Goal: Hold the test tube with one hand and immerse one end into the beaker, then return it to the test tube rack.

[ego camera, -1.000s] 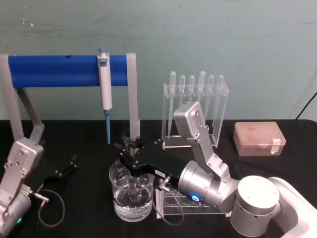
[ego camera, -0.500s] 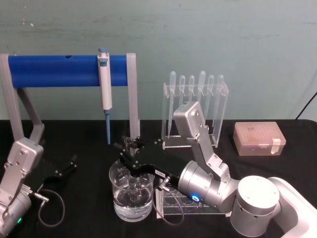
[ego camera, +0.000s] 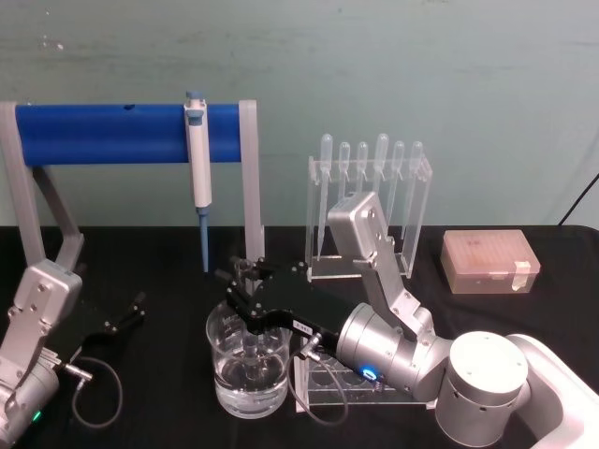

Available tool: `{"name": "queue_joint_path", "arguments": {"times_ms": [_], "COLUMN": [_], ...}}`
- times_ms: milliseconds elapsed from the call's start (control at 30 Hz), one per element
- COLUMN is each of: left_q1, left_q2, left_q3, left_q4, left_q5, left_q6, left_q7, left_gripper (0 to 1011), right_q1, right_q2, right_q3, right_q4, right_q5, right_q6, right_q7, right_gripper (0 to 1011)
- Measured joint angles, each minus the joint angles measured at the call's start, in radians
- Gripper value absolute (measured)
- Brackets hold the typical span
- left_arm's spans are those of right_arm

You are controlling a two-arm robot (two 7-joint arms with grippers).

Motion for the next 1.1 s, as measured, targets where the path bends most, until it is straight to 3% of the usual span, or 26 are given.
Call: {"name": "queue_joint_path", "arguments": {"times_ms": [1100], "left_q1": [0.000], "left_q2": [0.000], "left_q3": [0.000], "left_q4": [0.000], "left_q5": [0.000], "left_q6": [0.000], "left_q7": [0.000], "left_gripper": [1000], "right_q1": [0.000], "right_q2": [0.000], "right_q3": [0.000], "right_q4": [0.000], "right_q5": [0.000], "right_q6": [0.000], "right_q7": [0.000], "right_gripper": [224]}}
